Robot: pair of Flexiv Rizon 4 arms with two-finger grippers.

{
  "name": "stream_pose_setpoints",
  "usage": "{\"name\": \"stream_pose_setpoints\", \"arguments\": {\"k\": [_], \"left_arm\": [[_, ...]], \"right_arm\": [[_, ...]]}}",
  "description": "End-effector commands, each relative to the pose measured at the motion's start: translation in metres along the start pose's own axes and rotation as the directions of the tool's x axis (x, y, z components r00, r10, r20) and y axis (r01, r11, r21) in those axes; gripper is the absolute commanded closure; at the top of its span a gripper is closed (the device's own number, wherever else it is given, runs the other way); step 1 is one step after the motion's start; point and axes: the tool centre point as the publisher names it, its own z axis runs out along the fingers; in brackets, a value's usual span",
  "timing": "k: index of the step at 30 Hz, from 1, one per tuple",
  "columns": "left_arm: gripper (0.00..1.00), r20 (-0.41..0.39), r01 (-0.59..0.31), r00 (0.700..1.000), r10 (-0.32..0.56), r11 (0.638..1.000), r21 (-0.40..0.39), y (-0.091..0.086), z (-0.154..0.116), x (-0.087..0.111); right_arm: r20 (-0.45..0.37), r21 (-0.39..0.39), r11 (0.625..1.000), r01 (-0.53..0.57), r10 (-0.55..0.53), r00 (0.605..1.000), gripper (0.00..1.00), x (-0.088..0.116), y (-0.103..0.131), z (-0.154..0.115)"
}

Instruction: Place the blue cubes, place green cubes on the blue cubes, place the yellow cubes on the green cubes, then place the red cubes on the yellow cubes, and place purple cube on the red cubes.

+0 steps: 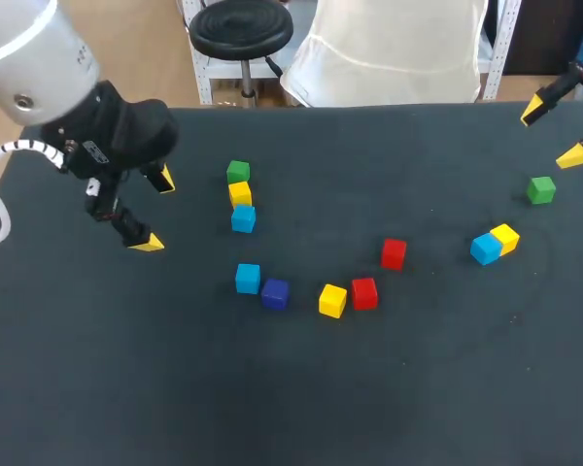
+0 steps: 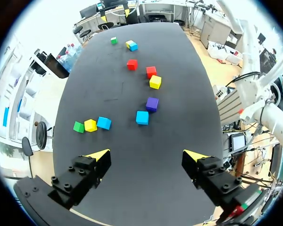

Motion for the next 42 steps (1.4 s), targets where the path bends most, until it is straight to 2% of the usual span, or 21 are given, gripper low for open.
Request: {"name": "stream_pose_setpoints", "arguments": {"k": [1,9,11,18,28,31,34,40,42], "left_arm": [[0.00,-0.004,0.000,1.000,0.000,1.000,0.002,0.001,0.000,0.000],[0.00,-0.004,0.000,1.000,0.000,1.000,0.002,0.001,0.000,0.000],[0.00,-0.033,-0.012,0.999,0.012,1.000,0.012,0.002,0.004,-0.008],[0.00,-0.057,-0.088,0.994,0.089,0.996,0.017,0.002,0.017,-0.039],[0.00,-0.116,-0.174,0.976,0.184,0.981,0.091,0.006,0.051,-0.078],[0.00,-0.114,-0.181,0.974,0.194,0.977,0.114,0.008,0.066,-0.083],[0.00,-0.077,-0.162,0.982,0.173,0.979,0.127,0.013,0.079,-0.084],[0.00,-0.014,-0.144,0.989,0.145,0.987,0.069,0.021,0.100,-0.076],[0.00,-0.023,-0.128,0.991,0.130,0.989,0.071,0.022,0.107,-0.073]], "right_arm": [[0.000,0.003,1.000,0.001,-0.001,1.000,0.00,0.000,0.001,0.000],[0.000,0.003,1.000,0.001,-0.001,1.000,0.00,0.000,0.001,0.000],[0.000,0.003,1.000,0.001,-0.001,1.000,0.00,0.000,0.001,0.000],[0.000,0.003,1.000,0.001,-0.001,1.000,0.00,0.000,0.001,0.000],[0.000,0.003,1.000,0.001,-0.001,1.000,0.00,0.000,0.001,0.000],[0.000,0.003,1.000,0.001,-0.001,1.000,0.00,0.000,0.001,0.000],[0.000,0.003,1.000,0.001,-0.001,1.000,0.00,0.000,0.001,0.000],[0.000,0.003,1.000,0.001,-0.001,1.000,0.00,0.000,0.001,0.000],[0.000,0.003,1.000,0.001,-0.001,1.000,0.00,0.000,0.001,0.000]]}}
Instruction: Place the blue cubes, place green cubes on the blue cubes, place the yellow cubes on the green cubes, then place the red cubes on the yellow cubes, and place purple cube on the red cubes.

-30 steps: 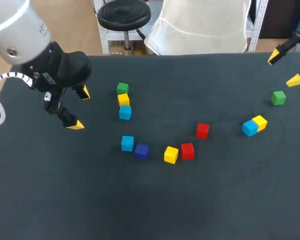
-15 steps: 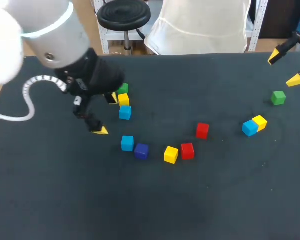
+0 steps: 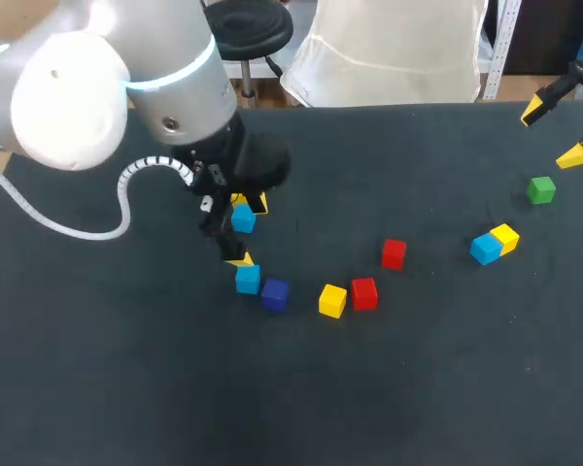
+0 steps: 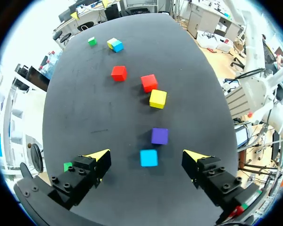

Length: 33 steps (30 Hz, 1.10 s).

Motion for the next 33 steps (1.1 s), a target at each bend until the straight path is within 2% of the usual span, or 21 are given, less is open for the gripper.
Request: {"name": "stream_pose_setpoints", "arguments": {"k": [1,13,21,33], "left_arm": [[0.00,0.010,0.014,1.000,-0.014,1.000,-0.017,0.001,0.018,0.009],[0.00,-0.037,0.053,0.998,-0.053,0.999,0.004,-0.008,0.046,0.023],[0.00,0.002,0.092,0.996,-0.092,0.996,0.005,-0.010,0.062,0.036],[0.00,-0.016,0.071,0.997,-0.071,0.997,0.022,-0.011,0.073,0.041]], "right_arm": [[0.000,0.003,1.000,0.001,-0.001,1.000,0.00,0.000,0.001,0.000],[0.000,0.003,1.000,0.001,-0.001,1.000,0.00,0.000,0.001,0.000],[0.000,0.003,1.000,0.001,-0.001,1.000,0.00,0.000,0.001,0.000],[0.000,0.003,1.000,0.001,-0.001,1.000,0.00,0.000,0.001,0.000]]}}
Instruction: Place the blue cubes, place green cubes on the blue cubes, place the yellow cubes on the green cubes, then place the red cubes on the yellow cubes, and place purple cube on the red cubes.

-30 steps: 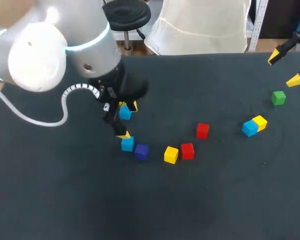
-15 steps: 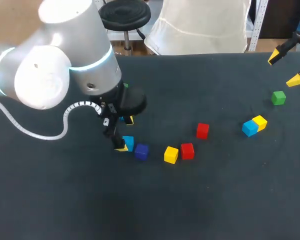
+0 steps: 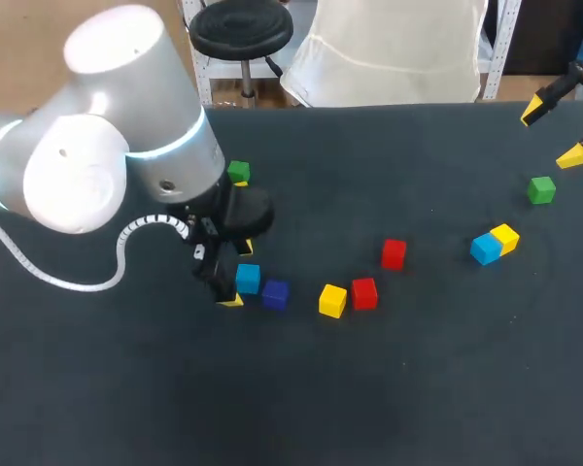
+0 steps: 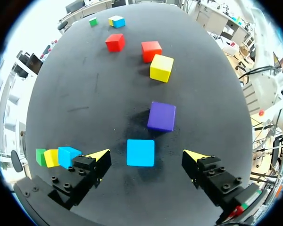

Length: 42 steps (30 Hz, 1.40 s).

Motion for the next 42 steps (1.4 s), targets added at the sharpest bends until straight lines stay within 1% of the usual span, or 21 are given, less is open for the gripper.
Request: {"name": "stream_pose_setpoints", "arguments": {"k": [1,4,5,7,8,9,11,13,14,17,20,25,27,29,35,42], "left_arm": [[0.00,-0.002,-0.008,1.000,0.008,1.000,0.010,0.004,0.003,0.000],[0.00,-0.003,-0.015,1.000,0.015,1.000,0.010,0.004,0.003,0.000],[0.02,-0.003,-0.017,1.000,0.017,1.000,0.010,0.004,0.004,0.000],[0.26,-0.005,-0.019,1.000,0.019,1.000,0.009,0.004,0.005,0.000],[0.50,-0.005,-0.020,1.000,0.020,1.000,0.009,0.004,0.006,0.001],[0.58,-0.005,-0.020,1.000,0.020,1.000,0.009,0.004,0.006,0.002],[0.78,-0.009,-0.018,1.000,0.018,1.000,0.012,0.004,0.007,0.001],[0.94,-0.009,-0.018,1.000,0.018,1.000,0.014,0.005,0.010,0.001],[1.00,-0.009,-0.017,1.000,0.018,1.000,0.016,0.005,0.010,0.001],[1.00,-0.011,-0.018,1.000,0.018,1.000,0.016,0.004,0.009,-0.001],[1.00,-0.016,-0.026,1.000,0.026,1.000,0.009,0.004,0.003,-0.007],[1.00,-0.010,-0.037,0.999,0.037,0.999,0.000,0.009,-0.010,-0.022],[1.00,0.005,-0.021,1.000,0.020,1.000,0.010,0.014,-0.014,-0.029],[1.00,0.050,0.007,0.999,-0.008,1.000,0.021,0.021,-0.017,-0.035],[1.00,0.098,0.060,0.993,-0.065,0.997,0.054,0.045,-0.016,-0.055],[1.00,0.089,0.106,0.989,-0.115,0.990,0.096,0.069,-0.009,-0.080]], "right_arm": [[0.001,0.003,1.000,0.001,-0.001,1.000,0.00,0.000,0.001,0.000],[0.001,0.003,1.000,0.001,-0.001,1.000,0.00,0.000,0.001,0.000],[0.001,0.003,1.000,0.001,-0.001,1.000,0.00,0.000,0.001,0.000],[0.001,0.003,1.000,0.001,-0.001,1.000,0.00,0.000,0.001,0.000],[0.001,0.003,1.000,0.001,-0.001,1.000,0.00,0.000,0.001,0.000],[0.001,0.003,1.000,0.001,-0.001,1.000,0.00,0.000,0.001,0.000],[0.001,0.003,1.000,0.001,-0.001,1.000,0.00,0.000,0.001,0.000],[0.001,0.003,1.000,0.001,-0.001,1.000,0.00,0.000,0.001,0.000],[0.001,0.003,1.000,0.001,-0.001,1.000,0.00,0.000,0.001,0.000],[0.001,0.003,1.000,0.001,-0.001,1.000,0.00,0.000,0.001,0.000],[0.001,0.003,1.000,0.001,-0.001,1.000,0.00,0.000,0.001,0.000],[0.001,0.003,1.000,0.001,-0.001,1.000,0.00,0.000,0.001,0.000],[0.001,0.003,1.000,0.001,-0.001,1.000,0.00,0.000,0.001,0.000],[0.001,0.003,1.000,0.001,-0.001,1.000,0.00,0.000,0.001,0.000],[0.001,0.003,1.000,0.001,-0.001,1.000,0.00,0.000,0.001,0.000],[0.001,0.003,1.000,0.001,-0.001,1.000,0.00,0.000,0.001,0.000]]}}
